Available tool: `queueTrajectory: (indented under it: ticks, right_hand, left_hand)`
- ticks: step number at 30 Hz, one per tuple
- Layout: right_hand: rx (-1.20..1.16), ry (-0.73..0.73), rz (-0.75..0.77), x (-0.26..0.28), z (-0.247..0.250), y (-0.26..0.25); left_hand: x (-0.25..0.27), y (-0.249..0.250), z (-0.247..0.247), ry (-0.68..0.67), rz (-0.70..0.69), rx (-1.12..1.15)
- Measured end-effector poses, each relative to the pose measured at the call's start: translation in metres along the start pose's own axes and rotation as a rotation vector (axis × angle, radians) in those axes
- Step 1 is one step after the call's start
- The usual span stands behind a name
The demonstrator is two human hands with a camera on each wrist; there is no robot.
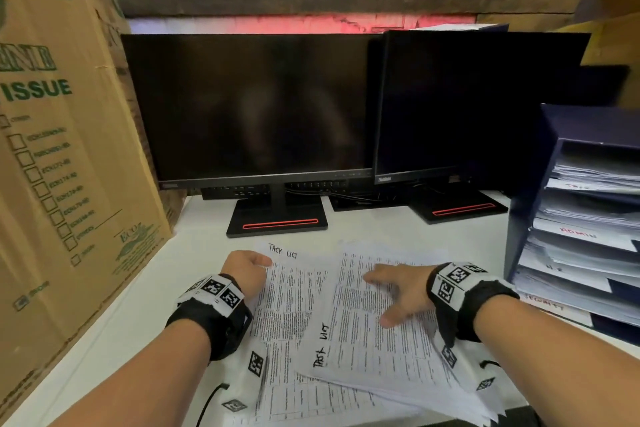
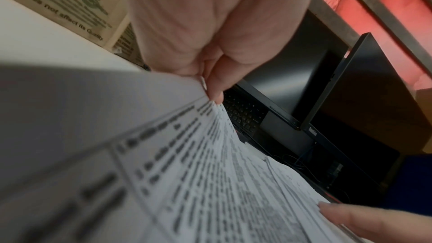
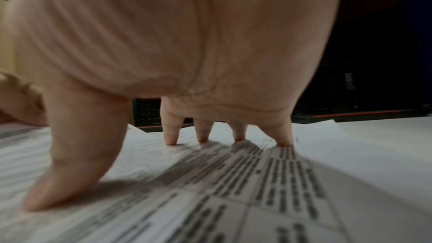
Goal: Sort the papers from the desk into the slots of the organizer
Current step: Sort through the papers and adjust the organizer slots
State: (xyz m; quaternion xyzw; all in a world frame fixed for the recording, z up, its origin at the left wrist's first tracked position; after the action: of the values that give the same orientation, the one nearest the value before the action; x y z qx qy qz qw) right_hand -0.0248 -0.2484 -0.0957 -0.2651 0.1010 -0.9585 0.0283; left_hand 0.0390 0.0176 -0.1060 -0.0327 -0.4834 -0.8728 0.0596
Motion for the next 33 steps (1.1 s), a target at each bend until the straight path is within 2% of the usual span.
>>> queueTrajectory:
  ticks: [4, 7, 9, 11, 14, 16, 24, 29, 31, 33]
  right_hand:
    - [0.035, -0.007, 0.061, -0.007, -0.008, -0.008]
    - [-0.065, 0.127, 0.045, -0.006, -0.006, -0.002]
    - [-0.175, 0.317, -0.065, -0.007, 0.0, 0.009]
    - [-0.143, 0.411, -0.26, -0.009, 0.004, 0.023]
    - [-0.072, 0.33, -0.529, -0.009, 0.007, 0.047]
    - [-0.114, 0.301, -0.6, -0.008, 0.01, 0.056]
    - [-0.128, 0.333, -0.573, -0.003, 0.017, 0.053]
    - [-0.251, 0.334, -0.505, -0.004, 0.014, 0.051]
    - [-0.388, 0.451, -0.469, -0.005, 0.013, 0.052]
    - [-0.561, 0.645, -0.369, -0.006, 0.017, 0.054]
  left_hand:
    - [-0.006, -0.002, -0.002, -0.029, 0.053, 0.039]
    - [-0.009, -0.005, 0.0, -0.028, 0.094, 0.065]
    - [-0.01, -0.006, 0.0, -0.031, 0.101, 0.08]
    - [-0.009, -0.005, -0.003, -0.006, 0.1, 0.114]
    - [-0.009, 0.002, -0.005, 0.053, 0.067, 0.186]
    - [-0.01, 0.008, -0.007, 0.04, 0.026, 0.187]
    - [-0.01, 0.011, -0.013, 0.017, -0.096, 0.095]
    - [-0.009, 0.01, -0.012, 0.032, -0.08, 0.05]
    - [-0.008, 0.01, -0.009, 0.055, -0.063, 0.043]
    - [-0.01, 0.01, -0.005, 0.078, -0.045, 0.049]
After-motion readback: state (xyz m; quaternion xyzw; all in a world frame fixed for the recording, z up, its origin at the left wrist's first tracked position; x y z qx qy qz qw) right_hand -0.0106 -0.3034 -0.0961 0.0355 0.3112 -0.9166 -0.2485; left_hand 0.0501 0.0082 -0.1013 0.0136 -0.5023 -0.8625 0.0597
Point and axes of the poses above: each hand's wrist, its own x-axis away from the middle knuckle, its own z-axis out of the back of the hand, y = z × x, the point moved 1 cm from there along -x, towards the middle knuckle
